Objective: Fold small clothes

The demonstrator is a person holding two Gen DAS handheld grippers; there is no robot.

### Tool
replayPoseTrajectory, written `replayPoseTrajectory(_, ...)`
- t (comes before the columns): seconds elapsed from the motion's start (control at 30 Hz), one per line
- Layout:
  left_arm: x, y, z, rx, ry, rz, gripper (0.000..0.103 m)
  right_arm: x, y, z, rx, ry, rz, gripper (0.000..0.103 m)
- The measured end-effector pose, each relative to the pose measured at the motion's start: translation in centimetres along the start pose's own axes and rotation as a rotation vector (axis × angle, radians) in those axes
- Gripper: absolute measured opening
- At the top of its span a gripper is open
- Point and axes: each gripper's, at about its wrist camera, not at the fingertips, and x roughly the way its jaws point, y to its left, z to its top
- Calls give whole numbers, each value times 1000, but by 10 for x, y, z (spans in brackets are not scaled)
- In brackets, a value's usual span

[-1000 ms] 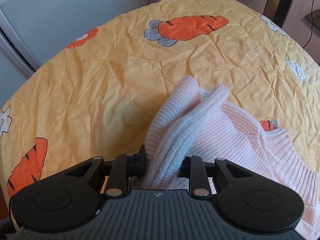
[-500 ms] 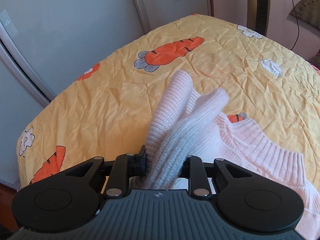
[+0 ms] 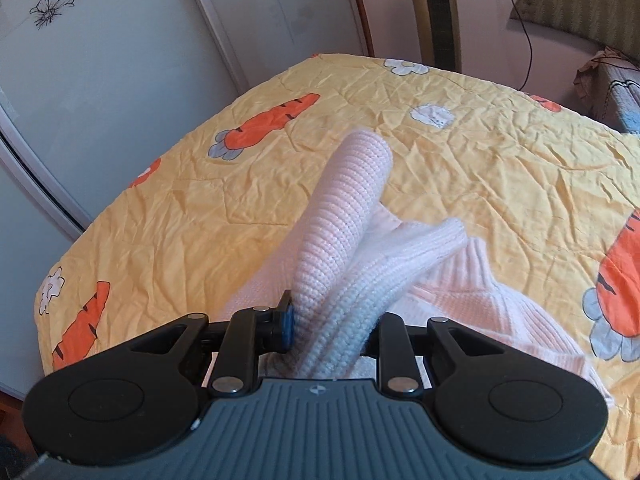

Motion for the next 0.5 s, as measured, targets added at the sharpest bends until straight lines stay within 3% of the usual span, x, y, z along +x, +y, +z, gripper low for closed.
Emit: replayPoseTrajectory(0.5, 12, -67, 9, 66, 17, -126, 30, -44, -78, -57, 90, -29, -24, 25)
